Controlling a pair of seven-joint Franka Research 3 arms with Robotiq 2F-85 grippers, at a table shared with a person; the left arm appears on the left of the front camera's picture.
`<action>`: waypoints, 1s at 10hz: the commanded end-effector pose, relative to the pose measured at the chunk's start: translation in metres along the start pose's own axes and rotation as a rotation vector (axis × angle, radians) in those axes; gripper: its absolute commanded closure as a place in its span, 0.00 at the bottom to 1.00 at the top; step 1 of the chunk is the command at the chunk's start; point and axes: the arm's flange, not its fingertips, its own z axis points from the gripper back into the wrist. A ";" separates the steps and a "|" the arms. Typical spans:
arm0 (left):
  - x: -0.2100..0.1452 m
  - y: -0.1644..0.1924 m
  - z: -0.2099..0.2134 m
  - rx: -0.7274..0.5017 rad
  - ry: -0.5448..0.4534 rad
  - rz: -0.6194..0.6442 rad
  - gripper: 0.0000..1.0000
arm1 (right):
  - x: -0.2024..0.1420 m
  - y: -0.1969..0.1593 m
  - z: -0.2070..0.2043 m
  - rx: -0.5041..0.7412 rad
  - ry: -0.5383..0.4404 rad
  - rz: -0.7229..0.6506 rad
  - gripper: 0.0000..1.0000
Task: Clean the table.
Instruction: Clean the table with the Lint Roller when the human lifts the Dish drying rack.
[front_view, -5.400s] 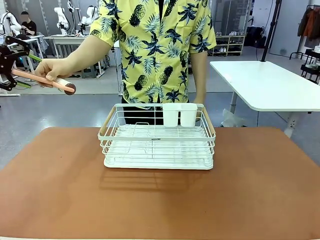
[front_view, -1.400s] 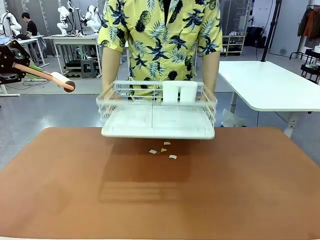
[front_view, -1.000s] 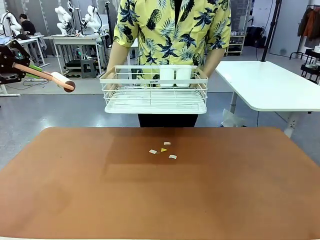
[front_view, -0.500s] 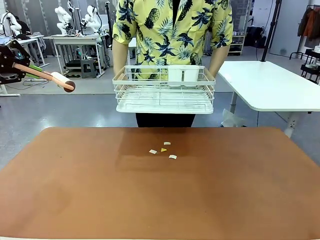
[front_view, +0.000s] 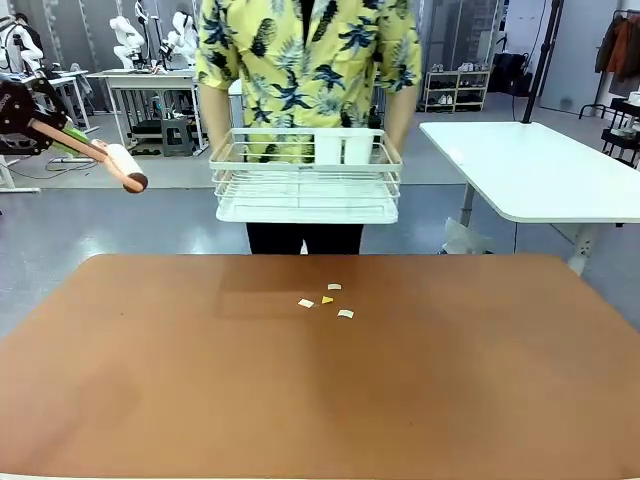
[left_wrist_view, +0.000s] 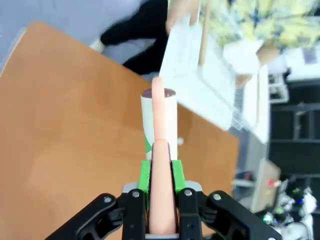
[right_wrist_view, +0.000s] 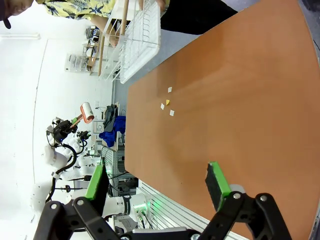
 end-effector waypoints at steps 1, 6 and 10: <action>0.040 -0.016 -0.010 0.069 0.245 -0.137 0.79 | -0.001 0.002 0.002 0.013 0.001 0.008 0.00; 0.056 0.018 -0.100 -0.018 0.424 -0.271 0.79 | -0.001 0.002 0.002 0.013 0.001 0.008 0.00; 0.053 0.021 -0.111 0.005 0.449 -0.274 0.79 | -0.001 0.002 0.002 0.013 0.001 0.008 0.00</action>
